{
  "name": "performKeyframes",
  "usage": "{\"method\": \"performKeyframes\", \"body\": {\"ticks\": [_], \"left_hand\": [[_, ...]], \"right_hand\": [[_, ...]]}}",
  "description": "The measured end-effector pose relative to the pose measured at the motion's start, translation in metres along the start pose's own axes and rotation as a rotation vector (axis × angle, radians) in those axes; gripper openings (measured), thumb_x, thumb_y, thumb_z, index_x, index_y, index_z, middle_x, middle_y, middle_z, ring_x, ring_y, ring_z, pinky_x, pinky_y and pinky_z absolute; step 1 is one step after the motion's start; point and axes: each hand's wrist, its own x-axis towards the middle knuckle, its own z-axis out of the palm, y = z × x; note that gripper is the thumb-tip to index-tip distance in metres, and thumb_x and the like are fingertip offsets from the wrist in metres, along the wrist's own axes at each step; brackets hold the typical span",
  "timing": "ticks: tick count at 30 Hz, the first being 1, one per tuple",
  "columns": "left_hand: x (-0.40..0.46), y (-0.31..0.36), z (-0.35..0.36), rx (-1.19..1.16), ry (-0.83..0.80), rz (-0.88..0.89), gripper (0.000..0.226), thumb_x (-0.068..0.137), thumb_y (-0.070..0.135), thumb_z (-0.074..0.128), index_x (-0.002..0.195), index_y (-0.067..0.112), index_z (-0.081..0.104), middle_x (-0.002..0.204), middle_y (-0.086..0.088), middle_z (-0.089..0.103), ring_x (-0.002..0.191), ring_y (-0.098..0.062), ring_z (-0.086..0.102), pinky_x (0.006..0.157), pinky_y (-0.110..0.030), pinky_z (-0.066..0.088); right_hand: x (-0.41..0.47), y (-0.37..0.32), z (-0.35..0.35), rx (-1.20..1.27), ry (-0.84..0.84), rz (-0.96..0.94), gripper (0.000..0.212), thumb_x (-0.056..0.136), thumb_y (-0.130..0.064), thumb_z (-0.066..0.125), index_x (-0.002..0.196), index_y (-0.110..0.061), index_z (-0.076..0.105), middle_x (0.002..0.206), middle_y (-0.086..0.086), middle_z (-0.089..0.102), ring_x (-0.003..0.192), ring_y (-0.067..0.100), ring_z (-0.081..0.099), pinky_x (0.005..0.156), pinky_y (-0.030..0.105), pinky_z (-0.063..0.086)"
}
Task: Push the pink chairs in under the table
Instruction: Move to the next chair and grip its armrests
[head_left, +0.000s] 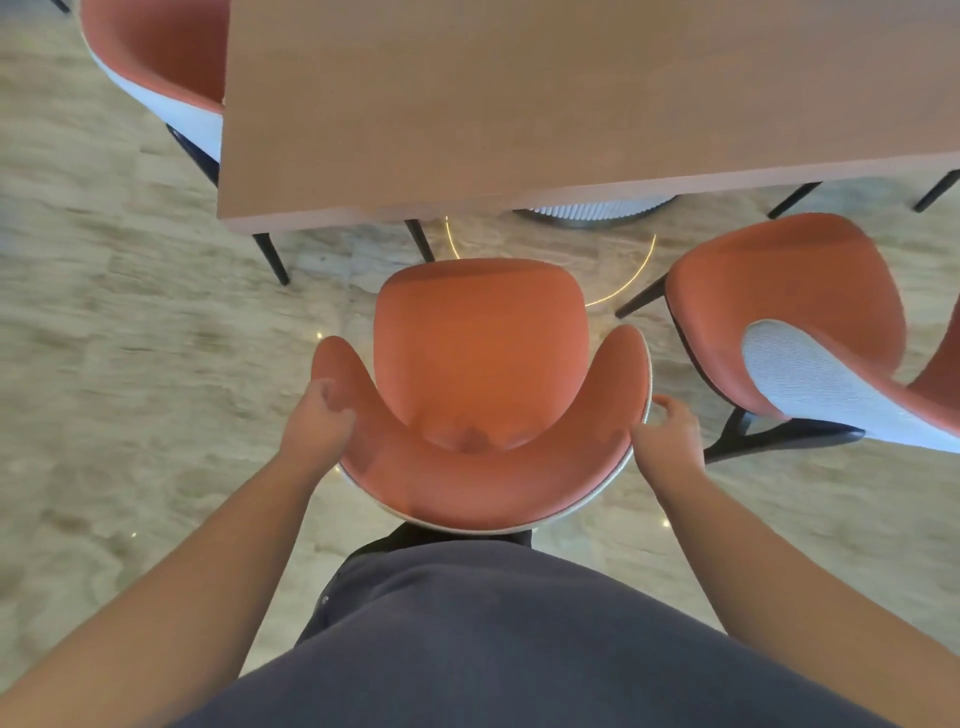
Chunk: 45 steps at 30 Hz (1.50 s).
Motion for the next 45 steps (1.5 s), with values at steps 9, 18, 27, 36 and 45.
{"method": "performKeyframes", "body": {"ticks": [9, 18, 27, 36, 45], "left_hand": [[0.021, -0.030, 0.010, -0.234, 0.086, -0.208, 0.087, 0.091, 0.011, 0.065, 0.161, 0.008, 0.015, 0.158, -0.021, 0.039, 0.138, -0.040, 0.045, 0.100, -0.041, 0.041], [0.069, -0.032, 0.027, -0.445, -0.018, -0.442, 0.073, 0.088, 0.026, 0.079, 0.144, -0.002, 0.042, 0.140, -0.021, 0.057, 0.120, -0.040, 0.061, 0.099, -0.056, 0.052], [0.100, -0.027, 0.027, -0.493, 0.050, -0.424, 0.081, 0.077, 0.029, 0.089, 0.141, 0.002, 0.047, 0.133, -0.017, 0.062, 0.115, -0.037, 0.065, 0.097, -0.056, 0.054], [0.115, -0.033, 0.030, -0.448, 0.057, -0.459, 0.055, 0.080, 0.019, 0.085, 0.126, 0.012, 0.056, 0.114, -0.011, 0.064, 0.092, -0.032, 0.066, 0.076, -0.044, 0.055], [0.115, -0.030, 0.024, -0.391, 0.060, -0.422, 0.047, 0.085, 0.017, 0.079, 0.127, 0.008, 0.058, 0.113, -0.013, 0.065, 0.099, -0.038, 0.065, 0.086, -0.050, 0.056]], "right_hand": [[0.029, 0.002, 0.028, 0.032, -0.097, 0.231, 0.074, 0.084, -0.028, 0.066, 0.149, -0.008, 0.034, 0.106, 0.009, 0.060, 0.088, 0.032, 0.061, 0.078, 0.047, 0.055], [0.075, 0.002, 0.046, 0.081, -0.054, 0.314, 0.092, 0.077, -0.042, 0.084, 0.147, -0.006, 0.038, 0.134, 0.018, 0.059, 0.117, 0.042, 0.061, 0.101, 0.055, 0.051], [0.088, 0.005, 0.050, 0.096, -0.022, 0.319, 0.083, 0.065, -0.044, 0.088, 0.133, -0.016, 0.050, 0.117, 0.009, 0.065, 0.102, 0.036, 0.066, 0.094, 0.055, 0.055], [0.109, 0.012, 0.051, 0.159, -0.084, 0.348, 0.055, 0.073, -0.024, 0.085, 0.117, -0.023, 0.051, 0.106, 0.006, 0.065, 0.099, 0.036, 0.066, 0.092, 0.058, 0.056], [0.108, 0.009, 0.048, 0.120, -0.052, 0.276, 0.038, 0.077, -0.023, 0.074, 0.109, -0.025, 0.054, 0.098, 0.003, 0.066, 0.089, 0.032, 0.067, 0.085, 0.056, 0.058]]}}
